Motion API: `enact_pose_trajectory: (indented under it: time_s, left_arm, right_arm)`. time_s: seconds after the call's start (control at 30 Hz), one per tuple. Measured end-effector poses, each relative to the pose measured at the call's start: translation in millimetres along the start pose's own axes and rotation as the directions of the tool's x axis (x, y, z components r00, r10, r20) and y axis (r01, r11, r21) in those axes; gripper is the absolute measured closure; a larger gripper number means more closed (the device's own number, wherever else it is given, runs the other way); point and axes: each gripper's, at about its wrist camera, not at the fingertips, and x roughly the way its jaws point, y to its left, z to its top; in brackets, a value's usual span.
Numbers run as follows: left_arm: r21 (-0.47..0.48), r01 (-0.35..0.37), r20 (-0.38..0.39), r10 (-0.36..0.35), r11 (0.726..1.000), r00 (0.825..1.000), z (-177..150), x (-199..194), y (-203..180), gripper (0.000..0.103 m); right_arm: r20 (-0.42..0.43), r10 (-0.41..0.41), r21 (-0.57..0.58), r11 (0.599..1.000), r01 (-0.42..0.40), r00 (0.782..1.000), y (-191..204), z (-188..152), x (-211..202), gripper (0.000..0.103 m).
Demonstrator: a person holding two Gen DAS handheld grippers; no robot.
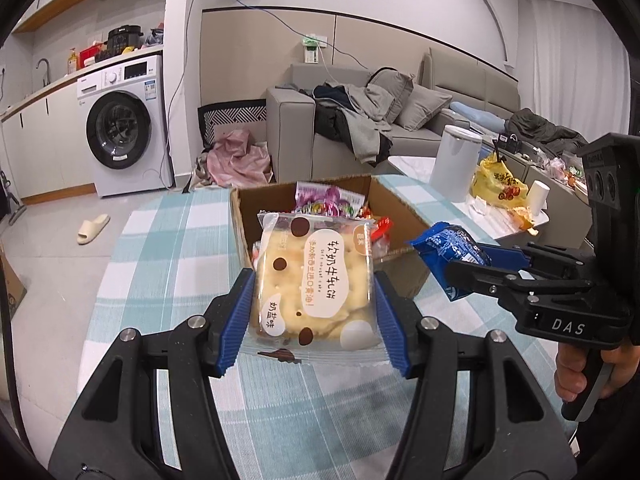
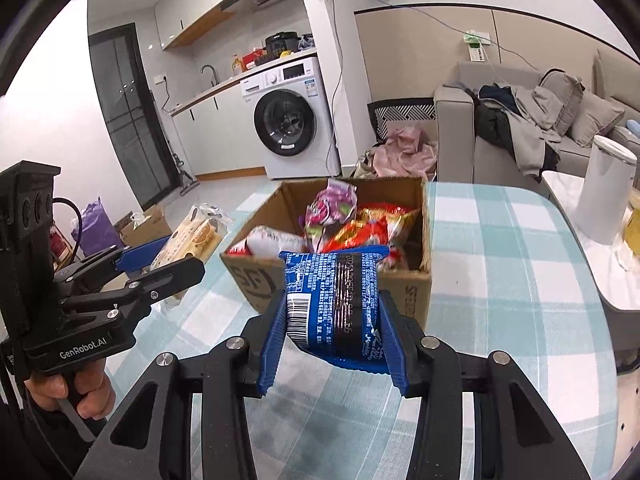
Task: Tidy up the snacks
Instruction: 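Carry the cream bun pack over the box while the right carries the blue Oreo pack, then open both grippers to drop the packs into the box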
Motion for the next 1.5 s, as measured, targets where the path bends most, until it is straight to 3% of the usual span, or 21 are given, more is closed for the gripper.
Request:
enact_pose_trajectory:
  time_s: [0.4,0.67,1.5]
  left_arm:
    - [0.007,-0.013,0.003,0.013,1.000,1.000,34.7,18.5,-2.7,0.048]
    - [0.008,-0.033,-0.026,0.033,0.999,0.999,52.0,53.2,-0.8,0.048]
    - [-0.052,-0.045,-0.063,0.041,0.998,0.997,64.0,138.5,23.7,0.048]
  right_arm:
    - [0.028,-0.019,0.013,1.000,0.019,0.999,0.7,28.0,14.1,0.059]
    - [0.031,-0.025,0.025,0.999,0.024,0.999,-1.8,42.2,27.4,0.059]
    - [0.013,-0.040,0.086,0.996,0.038,0.999,-25.1,60.1,72.1,0.058]
